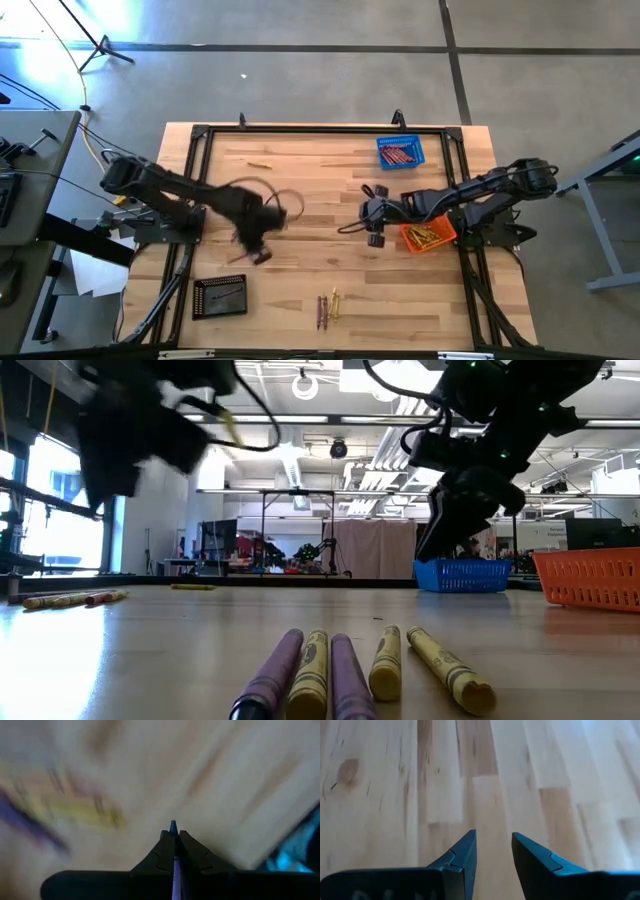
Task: Sort crayons
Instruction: Put the violet crayon into the black basket
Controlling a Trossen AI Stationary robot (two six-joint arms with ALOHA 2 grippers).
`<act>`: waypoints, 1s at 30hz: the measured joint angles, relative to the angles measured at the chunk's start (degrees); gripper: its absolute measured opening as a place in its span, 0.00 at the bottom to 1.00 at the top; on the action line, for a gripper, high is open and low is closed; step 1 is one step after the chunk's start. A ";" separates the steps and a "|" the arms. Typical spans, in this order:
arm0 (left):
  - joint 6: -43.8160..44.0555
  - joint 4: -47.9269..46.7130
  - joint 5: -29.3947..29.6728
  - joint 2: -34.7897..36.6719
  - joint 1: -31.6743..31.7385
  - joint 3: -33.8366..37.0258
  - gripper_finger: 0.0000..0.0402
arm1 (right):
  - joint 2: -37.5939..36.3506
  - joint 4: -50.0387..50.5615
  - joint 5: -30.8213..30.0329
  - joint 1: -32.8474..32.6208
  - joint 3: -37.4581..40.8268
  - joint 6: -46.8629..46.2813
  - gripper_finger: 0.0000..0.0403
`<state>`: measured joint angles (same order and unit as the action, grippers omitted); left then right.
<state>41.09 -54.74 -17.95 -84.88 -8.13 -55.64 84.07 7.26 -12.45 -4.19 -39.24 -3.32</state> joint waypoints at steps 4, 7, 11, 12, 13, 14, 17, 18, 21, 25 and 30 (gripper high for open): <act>7.70 -7.44 -5.92 0.00 -6.59 0.00 0.00 | 0.00 -2.70 1.51 1.74 0.00 2.95 0.27; 13.26 -8.59 -10.56 0.00 -10.80 0.00 0.00 | 0.00 -3.32 1.92 2.54 -0.01 3.18 0.27; 22.21 -8.33 -13.61 0.00 -15.27 -0.02 0.00 | 0.00 -3.30 1.97 3.08 0.00 3.34 0.27; 23.76 -8.27 -13.59 0.00 -16.21 -0.02 0.00 | 0.00 -3.37 1.97 3.12 -0.02 3.34 0.27; 25.03 -8.26 -13.55 0.00 -17.08 -0.02 0.00 | 0.00 -3.52 1.95 3.17 -0.01 3.34 0.27; 25.91 -8.28 -13.47 0.00 -17.93 -0.02 0.00 | 0.00 -3.68 1.97 3.17 -0.01 3.34 0.27; 26.72 -8.28 -12.58 0.02 -19.97 -0.06 0.01 | 0.00 -4.38 1.95 3.17 0.00 1.74 0.27; 27.35 -8.28 -12.56 0.04 -20.54 -0.07 0.01 | 0.00 -4.75 1.95 3.17 -0.01 0.63 0.27; 28.67 -8.28 -12.15 0.04 -21.88 -0.09 0.04 | 0.00 -4.96 1.97 3.17 0.00 -2.71 0.27; 27.81 -8.08 -11.88 0.04 -23.23 -0.12 0.08 | 0.00 -4.97 1.96 3.15 0.00 -5.98 0.27; 23.86 -7.93 -9.17 0.04 -23.58 -0.11 0.13 | 0.00 -5.28 1.95 3.15 -0.01 -7.22 0.27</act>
<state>64.95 -62.67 -27.11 -84.84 -31.70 -55.75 84.07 1.98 -10.50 -1.04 -39.26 -10.55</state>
